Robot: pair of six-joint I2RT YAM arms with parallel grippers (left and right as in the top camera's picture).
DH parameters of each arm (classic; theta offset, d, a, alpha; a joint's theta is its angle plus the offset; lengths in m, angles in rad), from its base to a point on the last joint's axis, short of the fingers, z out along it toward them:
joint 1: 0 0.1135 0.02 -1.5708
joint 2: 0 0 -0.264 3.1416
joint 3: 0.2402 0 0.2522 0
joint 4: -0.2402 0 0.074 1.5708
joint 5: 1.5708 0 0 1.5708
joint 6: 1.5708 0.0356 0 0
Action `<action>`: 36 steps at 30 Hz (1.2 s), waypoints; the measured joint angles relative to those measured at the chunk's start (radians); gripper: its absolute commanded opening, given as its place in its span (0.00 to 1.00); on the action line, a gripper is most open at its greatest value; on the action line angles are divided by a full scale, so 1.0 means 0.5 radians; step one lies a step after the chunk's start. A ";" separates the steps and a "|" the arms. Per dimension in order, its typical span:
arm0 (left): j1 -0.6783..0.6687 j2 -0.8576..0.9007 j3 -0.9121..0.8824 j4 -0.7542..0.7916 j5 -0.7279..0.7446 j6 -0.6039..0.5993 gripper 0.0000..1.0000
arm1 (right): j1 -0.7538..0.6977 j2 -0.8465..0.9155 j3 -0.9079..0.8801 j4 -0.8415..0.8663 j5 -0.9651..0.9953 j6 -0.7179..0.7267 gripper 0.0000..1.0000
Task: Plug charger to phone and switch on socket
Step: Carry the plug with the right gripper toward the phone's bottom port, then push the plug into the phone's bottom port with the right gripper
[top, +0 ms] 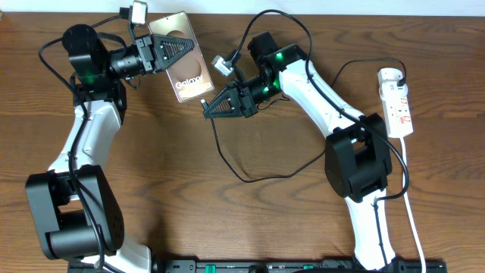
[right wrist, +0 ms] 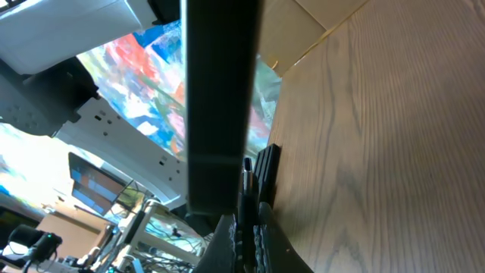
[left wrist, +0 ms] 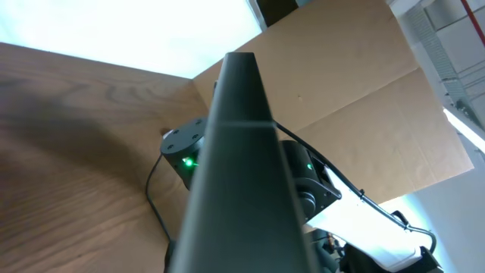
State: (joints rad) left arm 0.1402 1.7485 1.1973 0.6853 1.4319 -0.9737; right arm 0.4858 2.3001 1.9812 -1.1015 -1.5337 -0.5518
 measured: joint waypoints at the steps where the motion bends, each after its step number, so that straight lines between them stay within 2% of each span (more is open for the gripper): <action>1: 0.000 0.000 0.000 0.000 -0.005 0.008 0.07 | 0.000 0.000 0.001 0.000 0.000 0.007 0.01; 15: -0.057 0.000 0.000 -0.023 -0.105 0.011 0.07 | 0.000 0.000 0.034 0.022 0.000 0.047 0.01; 36: -0.052 0.000 0.000 -0.023 -0.077 0.021 0.07 | 0.000 0.000 0.079 0.030 0.000 0.061 0.01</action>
State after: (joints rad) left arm 0.1143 1.7485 1.1973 0.6739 1.3933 -0.9630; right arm 0.4858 2.3001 2.0209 -1.0866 -1.5337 -0.5213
